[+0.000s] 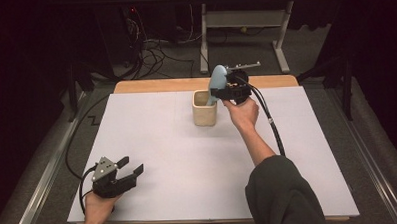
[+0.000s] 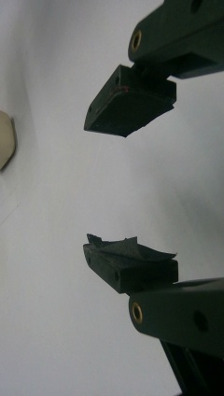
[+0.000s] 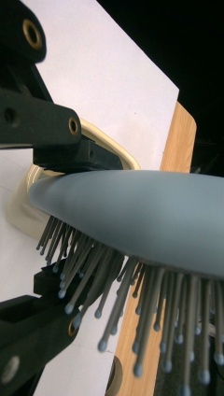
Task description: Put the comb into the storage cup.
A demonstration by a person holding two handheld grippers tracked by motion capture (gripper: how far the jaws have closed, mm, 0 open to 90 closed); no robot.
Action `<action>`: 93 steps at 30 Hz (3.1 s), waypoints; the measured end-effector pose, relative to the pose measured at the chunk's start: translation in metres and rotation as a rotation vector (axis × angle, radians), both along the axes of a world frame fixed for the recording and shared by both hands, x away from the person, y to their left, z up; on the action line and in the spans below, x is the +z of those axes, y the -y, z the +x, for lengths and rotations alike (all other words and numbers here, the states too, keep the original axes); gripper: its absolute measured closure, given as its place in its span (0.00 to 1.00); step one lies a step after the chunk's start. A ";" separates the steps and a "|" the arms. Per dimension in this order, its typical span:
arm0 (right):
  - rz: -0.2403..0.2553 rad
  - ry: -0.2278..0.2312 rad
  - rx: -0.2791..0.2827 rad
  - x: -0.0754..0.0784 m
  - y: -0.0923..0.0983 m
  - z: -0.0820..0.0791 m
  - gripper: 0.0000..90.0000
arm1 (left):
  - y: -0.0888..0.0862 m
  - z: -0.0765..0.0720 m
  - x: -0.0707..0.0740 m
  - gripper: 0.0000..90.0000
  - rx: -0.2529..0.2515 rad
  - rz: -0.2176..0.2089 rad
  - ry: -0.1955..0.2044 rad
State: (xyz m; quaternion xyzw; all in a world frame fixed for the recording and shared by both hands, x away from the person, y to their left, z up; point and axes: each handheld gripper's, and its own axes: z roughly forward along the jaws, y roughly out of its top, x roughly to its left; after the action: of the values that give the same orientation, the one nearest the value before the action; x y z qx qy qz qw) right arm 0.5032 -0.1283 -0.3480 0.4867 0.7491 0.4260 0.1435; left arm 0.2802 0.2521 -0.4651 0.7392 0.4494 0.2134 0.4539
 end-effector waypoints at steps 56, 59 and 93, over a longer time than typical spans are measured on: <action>-0.010 0.056 0.029 -0.003 0.015 -0.009 0.35 | 0.000 0.000 0.000 0.41 0.007 0.002 -0.002; -0.007 0.057 0.031 -0.005 0.016 -0.010 0.33 | 0.000 0.000 0.000 0.41 0.008 0.003 -0.002; -0.014 0.102 0.062 -0.001 0.026 -0.026 0.26 | 0.000 0.000 0.000 0.41 0.015 -0.005 -0.001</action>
State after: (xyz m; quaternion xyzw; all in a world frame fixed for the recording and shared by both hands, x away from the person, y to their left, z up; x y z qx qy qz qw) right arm 0.4769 -0.1543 -0.3489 0.4397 0.7585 0.4492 0.1718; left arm 0.2806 0.2524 -0.4649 0.7346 0.4557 0.2155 0.4542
